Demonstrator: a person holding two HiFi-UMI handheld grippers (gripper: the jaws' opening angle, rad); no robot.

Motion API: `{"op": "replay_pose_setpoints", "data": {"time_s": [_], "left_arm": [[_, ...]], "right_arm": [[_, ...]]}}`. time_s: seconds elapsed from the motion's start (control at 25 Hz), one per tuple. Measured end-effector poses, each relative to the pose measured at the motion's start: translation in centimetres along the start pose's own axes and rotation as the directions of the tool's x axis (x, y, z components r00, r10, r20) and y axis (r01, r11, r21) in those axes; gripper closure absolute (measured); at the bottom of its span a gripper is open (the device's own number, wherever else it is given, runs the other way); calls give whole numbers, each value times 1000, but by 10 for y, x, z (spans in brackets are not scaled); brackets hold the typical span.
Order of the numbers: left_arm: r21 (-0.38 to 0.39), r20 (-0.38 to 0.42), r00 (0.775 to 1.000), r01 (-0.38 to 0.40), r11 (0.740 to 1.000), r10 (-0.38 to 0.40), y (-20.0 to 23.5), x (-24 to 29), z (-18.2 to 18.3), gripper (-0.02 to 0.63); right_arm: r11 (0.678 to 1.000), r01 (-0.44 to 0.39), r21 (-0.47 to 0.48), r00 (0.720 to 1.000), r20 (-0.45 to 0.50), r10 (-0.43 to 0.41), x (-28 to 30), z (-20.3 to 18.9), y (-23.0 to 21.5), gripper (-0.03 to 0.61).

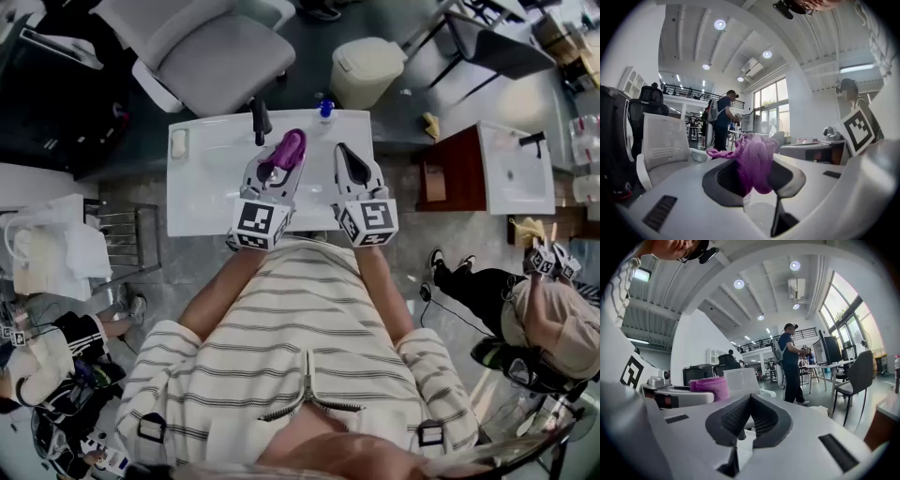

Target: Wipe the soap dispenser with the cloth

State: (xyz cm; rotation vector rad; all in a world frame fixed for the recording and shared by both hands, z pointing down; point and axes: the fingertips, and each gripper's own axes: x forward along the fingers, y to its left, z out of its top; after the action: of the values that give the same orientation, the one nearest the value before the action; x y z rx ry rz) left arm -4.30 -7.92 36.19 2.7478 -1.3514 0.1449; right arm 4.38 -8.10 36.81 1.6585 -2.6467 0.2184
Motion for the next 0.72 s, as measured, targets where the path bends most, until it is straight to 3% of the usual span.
{"op": "replay_pose_setpoints", "data": {"time_s": [0.72], "left_arm": [[7, 20, 999, -33, 999, 33, -3, -1, 1, 483]], "right_arm": [[999, 20, 25, 999, 37, -21, -13, 5, -10, 578]]}}
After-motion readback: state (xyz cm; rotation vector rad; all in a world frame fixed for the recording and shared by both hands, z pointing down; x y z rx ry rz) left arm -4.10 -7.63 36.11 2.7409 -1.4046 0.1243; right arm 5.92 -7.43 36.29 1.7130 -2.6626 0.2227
